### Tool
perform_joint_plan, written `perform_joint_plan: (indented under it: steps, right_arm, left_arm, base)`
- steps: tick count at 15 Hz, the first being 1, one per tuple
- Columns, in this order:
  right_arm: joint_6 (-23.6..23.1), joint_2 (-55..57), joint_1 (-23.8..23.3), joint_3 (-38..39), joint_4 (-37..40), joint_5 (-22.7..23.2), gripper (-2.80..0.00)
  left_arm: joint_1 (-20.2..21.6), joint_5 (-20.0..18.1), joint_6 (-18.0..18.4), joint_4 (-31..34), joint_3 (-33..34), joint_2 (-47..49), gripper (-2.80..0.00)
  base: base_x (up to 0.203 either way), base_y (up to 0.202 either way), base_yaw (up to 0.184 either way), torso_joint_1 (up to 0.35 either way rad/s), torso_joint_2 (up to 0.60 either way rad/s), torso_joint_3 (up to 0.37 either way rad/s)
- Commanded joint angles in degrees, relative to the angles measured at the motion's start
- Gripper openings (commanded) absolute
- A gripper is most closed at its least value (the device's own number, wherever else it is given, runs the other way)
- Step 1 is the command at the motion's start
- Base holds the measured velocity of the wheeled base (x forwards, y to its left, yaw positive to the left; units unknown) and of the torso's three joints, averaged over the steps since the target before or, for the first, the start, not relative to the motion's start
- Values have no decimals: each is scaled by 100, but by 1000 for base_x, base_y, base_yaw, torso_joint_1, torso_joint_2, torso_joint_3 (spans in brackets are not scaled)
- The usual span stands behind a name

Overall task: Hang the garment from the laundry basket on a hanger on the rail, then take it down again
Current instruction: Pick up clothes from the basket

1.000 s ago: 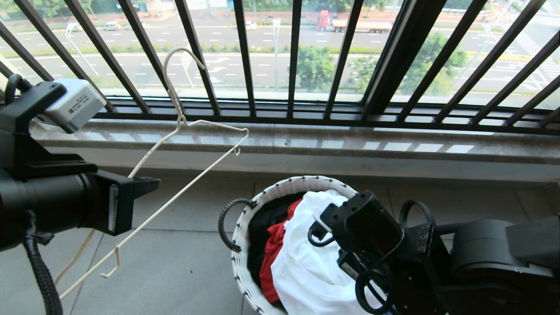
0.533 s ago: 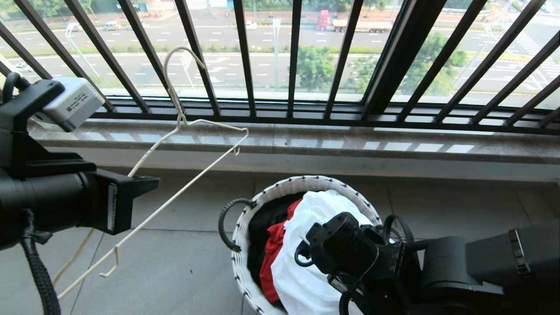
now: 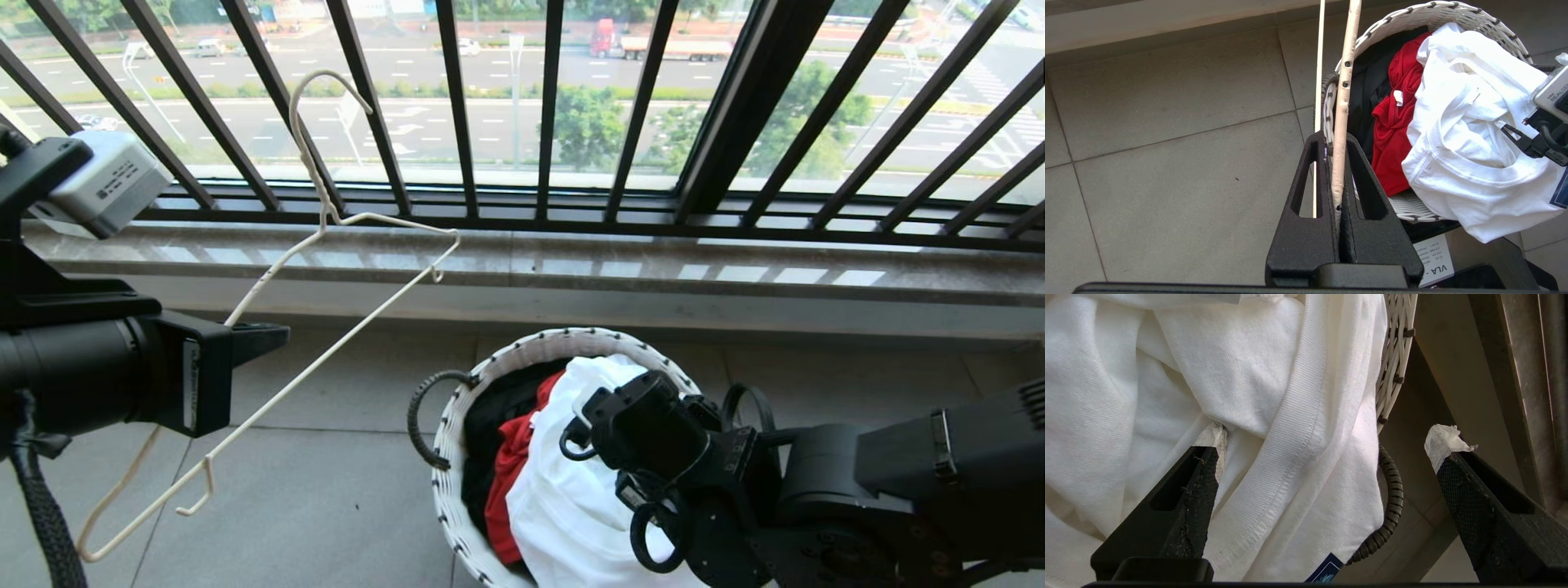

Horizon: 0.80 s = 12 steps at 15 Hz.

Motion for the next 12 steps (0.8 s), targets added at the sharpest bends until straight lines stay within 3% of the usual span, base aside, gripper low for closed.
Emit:
perform_joint_plan:
  steps: [1, 4, 12]
  right_arm:
    - [-18, -17, -111, -3, -9, -27, 0]
    - [-54, -23, -316, -112, -17, -18, 0]
    - [-102, 117, -280, -15, -3, -15, 0]
  left_arm:
    - [0, 8, -7, 6, 0, -7, -280]
    - [0, 8, -7, 6, 0, -4, -280]
    - [-9, 8, 2, 6, 17, -3, -280]
  base:
    - [0, 0, 0, 0, 0, 0]
    - [0, 0, 0, 0, 0, 0]
    - [0, 0, 0, 0, 0, 0]
